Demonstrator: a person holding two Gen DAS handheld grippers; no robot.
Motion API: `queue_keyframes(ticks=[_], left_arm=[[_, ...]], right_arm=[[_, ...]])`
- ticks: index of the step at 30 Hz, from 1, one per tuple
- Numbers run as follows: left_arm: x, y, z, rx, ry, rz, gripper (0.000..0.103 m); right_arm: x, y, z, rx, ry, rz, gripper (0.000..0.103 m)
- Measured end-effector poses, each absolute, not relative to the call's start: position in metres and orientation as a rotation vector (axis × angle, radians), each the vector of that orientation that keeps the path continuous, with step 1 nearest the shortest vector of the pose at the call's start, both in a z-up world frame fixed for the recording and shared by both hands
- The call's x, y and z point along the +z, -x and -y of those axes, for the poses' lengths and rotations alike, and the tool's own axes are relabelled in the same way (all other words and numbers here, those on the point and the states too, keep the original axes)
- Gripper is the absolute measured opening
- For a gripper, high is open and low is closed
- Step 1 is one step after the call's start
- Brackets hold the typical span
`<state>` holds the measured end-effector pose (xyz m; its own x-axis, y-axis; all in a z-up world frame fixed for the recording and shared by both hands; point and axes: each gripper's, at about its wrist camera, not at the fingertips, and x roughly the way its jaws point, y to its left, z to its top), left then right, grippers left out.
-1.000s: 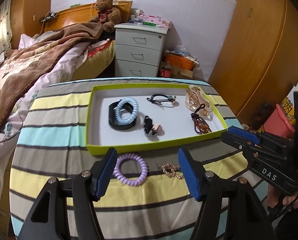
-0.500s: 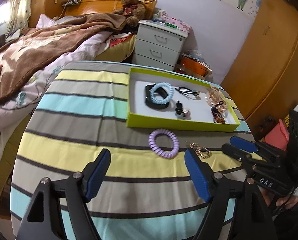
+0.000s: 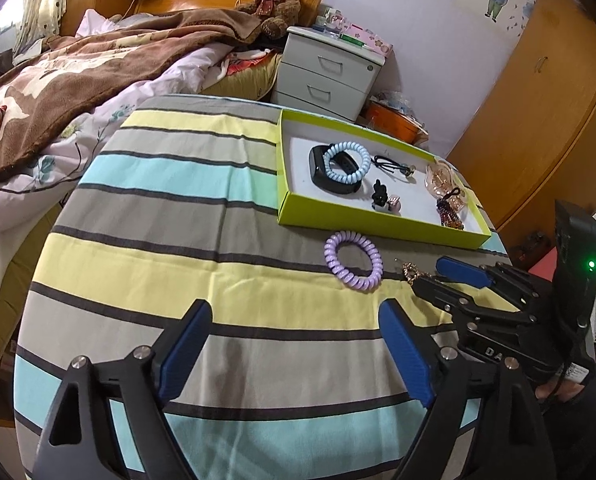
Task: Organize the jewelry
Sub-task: 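Grasp the gold rhinestone hair clip with the right tool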
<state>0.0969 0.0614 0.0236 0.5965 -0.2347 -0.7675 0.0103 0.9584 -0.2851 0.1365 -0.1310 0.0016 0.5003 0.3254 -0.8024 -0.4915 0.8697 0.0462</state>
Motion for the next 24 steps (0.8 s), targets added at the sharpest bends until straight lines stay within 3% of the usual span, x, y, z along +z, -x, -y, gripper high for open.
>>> queue_keyframes(ticks=[13, 16, 21, 23, 24], left_arm=[[0.016, -0.097, -0.07, -0.141, 0.302, -0.94, 0.088], [0.016, -0.098, -0.069, -0.141, 0.3, -0.944, 0.088], [0.016, -0.099, -0.069, -0.139, 0.303, -0.947, 0.088], [0.016, -0.099, -0.068, -0.139, 0.305, -0.95, 0.088], [0.015, -0.099, -0.068, -0.141, 0.305, -0.951, 0.088]], right_arm=[[-0.003, -0.142, 0.122, 0.49, 0.24, -0.939, 0.047], [-0.003, -0.14, 0.123, 0.472, 0.236, -0.93, 0.037], [-0.002, -0.136, 0.125, 0.474, 0.234, -0.93, 0.037], [-0.001, -0.133, 0.128, 0.471, 0.216, -0.919, 0.026], [-0.001, -0.132, 0.129, 0.466, 0.208, -0.919, 0.026]])
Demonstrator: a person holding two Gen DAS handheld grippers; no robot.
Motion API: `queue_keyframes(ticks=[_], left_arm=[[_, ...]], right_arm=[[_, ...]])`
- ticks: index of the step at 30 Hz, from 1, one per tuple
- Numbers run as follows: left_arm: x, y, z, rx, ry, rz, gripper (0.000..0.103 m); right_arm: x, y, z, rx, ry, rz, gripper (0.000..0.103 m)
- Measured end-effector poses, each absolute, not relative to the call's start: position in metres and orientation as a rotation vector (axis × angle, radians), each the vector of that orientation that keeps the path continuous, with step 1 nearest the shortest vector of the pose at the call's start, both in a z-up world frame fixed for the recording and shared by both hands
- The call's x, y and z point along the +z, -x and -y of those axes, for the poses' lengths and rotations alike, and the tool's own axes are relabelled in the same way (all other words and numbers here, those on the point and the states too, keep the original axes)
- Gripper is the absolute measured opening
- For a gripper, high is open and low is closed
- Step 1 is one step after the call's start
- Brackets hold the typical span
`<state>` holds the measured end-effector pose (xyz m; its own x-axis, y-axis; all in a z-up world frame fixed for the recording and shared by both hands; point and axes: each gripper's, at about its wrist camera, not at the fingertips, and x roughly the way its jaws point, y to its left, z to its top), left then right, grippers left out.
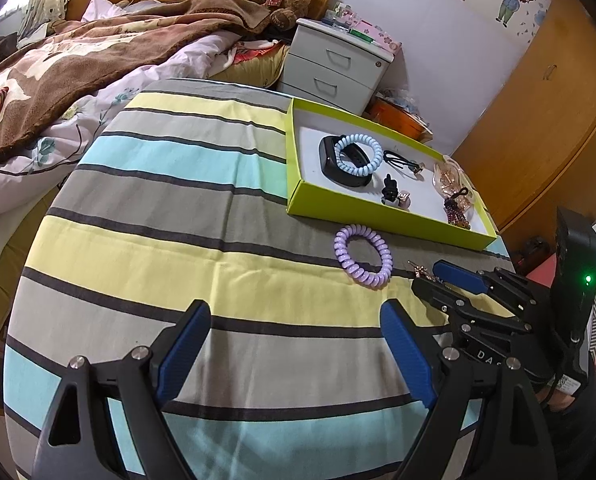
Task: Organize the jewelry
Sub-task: 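Grasp the gold rhinestone hair clip with the right tool, then grasp the lilac coil hair tie with the left tool while the right tool holds the clip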
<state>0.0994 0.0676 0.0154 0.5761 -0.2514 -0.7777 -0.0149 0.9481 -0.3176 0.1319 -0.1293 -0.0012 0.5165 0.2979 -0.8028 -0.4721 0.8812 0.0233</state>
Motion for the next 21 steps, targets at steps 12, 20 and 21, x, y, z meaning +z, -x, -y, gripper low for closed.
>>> queue_keyframes(ticks=[12, 20, 21], left_arm=[[0.015, -0.103, -0.059, -0.142, 0.298, -0.966, 0.088], [0.011, -0.114, -0.049, -0.153, 0.307, -0.982, 0.088], [0.01, -0.117, -0.048, -0.154, 0.304, -0.984, 0.088]], right_arm=[[0.006, -0.123, 0.146, 0.434, 0.147, -0.881, 0.026], [0.016, -0.115, 0.167, 0.394, 0.092, -0.853, 0.026], [0.017, -0.113, 0.169, 0.392, 0.088, -0.849, 0.026]])
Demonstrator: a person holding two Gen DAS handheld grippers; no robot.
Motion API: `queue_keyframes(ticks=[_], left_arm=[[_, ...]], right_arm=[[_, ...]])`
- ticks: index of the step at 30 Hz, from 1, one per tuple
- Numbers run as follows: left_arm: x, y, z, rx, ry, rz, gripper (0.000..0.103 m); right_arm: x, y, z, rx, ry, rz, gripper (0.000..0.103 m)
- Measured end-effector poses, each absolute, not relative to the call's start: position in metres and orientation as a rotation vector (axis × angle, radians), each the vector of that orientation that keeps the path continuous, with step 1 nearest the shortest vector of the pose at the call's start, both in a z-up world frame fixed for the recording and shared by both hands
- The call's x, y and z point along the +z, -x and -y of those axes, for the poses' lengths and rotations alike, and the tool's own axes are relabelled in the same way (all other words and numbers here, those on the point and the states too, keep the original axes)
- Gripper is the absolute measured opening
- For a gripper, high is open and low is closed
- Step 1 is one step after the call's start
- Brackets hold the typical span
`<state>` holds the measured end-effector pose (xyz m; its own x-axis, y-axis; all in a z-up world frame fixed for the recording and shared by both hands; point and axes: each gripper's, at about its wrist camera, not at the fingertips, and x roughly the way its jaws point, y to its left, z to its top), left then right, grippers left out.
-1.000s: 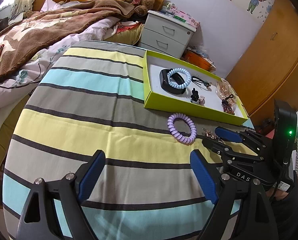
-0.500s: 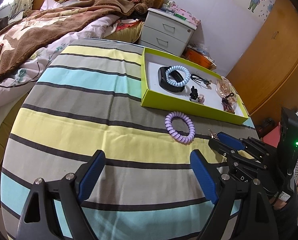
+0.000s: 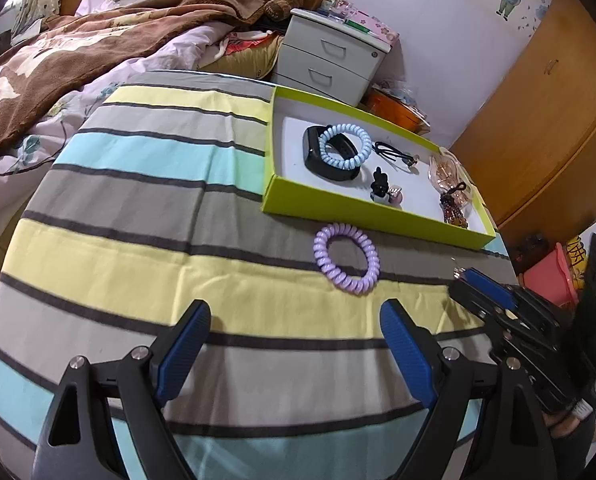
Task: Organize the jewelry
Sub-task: 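Grasp the lilac coil hair tie with the left tool while the right tool holds the clip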
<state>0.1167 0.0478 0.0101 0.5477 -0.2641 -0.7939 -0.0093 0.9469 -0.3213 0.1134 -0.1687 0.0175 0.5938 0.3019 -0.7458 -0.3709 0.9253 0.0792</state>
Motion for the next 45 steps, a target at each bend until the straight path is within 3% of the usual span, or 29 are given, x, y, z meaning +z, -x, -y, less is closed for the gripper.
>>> queue_keyframes(ticks=[12, 20, 27, 29, 37, 39, 43, 45], left_arm=[[0.013, -0.148, -0.025, -0.048, 0.188, -0.953, 0.088], [0.003, -0.16, -0.009, -0.031, 0.11, -0.997, 0.075], [-0.001, -0.163, -0.003, 0.037, 0.033, -1.011, 0.075], [-0.002, -0.164, -0.002, 0.065, 0.017, -1.022, 0.081], [-0.004, -0.164, -0.01, 0.105, 0.062, -1.039, 0.083], [-0.003, -0.163, -0.01, 0.105, 0.061, -1.033, 0.079], [0.001, -0.16, -0.01, 0.111, 0.051, -1.002, 0.052], [0.001, -0.16, -0.011, 0.112, 0.045, -0.995, 0.046]], right_arm=[[0.022, -0.105, 0.184, 0.392, 0.041, -0.827, 0.026], [0.023, -0.105, 0.187, 0.403, 0.023, -0.813, 0.026], [0.025, -0.104, 0.188, 0.415, 0.016, -0.8, 0.026], [0.025, -0.104, 0.189, 0.419, 0.012, -0.795, 0.026], [0.026, -0.104, 0.189, 0.421, 0.009, -0.793, 0.026], [0.026, -0.104, 0.19, 0.422, 0.007, -0.792, 0.026], [0.026, -0.102, 0.188, 0.422, 0.007, -0.787, 0.026], [0.027, -0.102, 0.187, 0.423, 0.006, -0.788, 0.026]])
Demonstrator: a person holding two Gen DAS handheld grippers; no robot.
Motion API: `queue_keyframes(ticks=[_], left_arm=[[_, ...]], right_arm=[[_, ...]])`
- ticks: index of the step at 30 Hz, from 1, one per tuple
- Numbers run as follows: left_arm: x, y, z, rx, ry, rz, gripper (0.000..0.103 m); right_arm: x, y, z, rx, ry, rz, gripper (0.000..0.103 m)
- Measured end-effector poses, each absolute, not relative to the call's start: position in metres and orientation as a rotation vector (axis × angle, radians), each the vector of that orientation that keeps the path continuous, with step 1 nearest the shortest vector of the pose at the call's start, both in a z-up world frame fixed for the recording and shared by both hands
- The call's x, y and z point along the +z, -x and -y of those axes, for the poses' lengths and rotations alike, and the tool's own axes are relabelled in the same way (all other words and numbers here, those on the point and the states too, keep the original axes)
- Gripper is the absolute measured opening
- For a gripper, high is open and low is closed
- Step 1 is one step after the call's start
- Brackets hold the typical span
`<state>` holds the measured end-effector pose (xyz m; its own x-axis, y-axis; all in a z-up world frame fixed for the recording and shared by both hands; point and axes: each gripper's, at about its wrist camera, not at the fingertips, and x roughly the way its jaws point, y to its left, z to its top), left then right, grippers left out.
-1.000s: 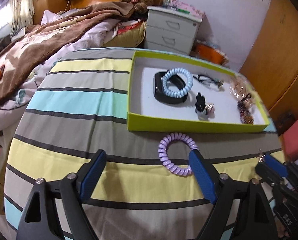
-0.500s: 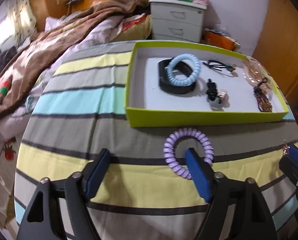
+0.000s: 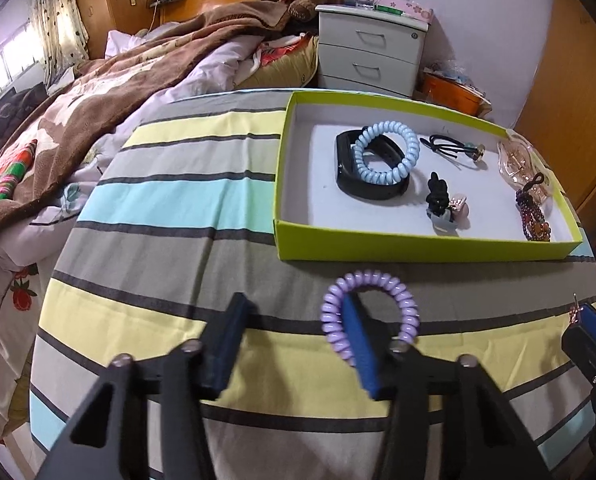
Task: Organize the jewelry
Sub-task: 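Grasp the lilac coil hair tie with the left tool while the right tool holds the clip, then carry the clip and coil tie into the green box and open both tools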
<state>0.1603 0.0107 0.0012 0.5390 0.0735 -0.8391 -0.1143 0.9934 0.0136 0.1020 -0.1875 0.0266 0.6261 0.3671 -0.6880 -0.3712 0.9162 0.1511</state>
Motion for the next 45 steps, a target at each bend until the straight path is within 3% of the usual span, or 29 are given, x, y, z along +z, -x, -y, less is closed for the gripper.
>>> queue_keyframes(ticks=[5, 10, 45], left_arm=[[0.003, -0.16, -0.016, 0.111, 0.049, -0.987, 0.019], [0.003, -0.159, -0.021, 0.103, 0.075, -0.985, 0.012], [0.065, -0.141, -0.024, -0.045, 0.155, -0.849, 0.01]], right_arm=[[0.027, -0.101, 0.189, 0.421, 0.005, -0.787, 0.026], [0.027, -0.101, 0.188, 0.421, 0.004, -0.786, 0.026], [0.071, -0.106, 0.185, 0.375, 0.018, -0.701, 0.026]])
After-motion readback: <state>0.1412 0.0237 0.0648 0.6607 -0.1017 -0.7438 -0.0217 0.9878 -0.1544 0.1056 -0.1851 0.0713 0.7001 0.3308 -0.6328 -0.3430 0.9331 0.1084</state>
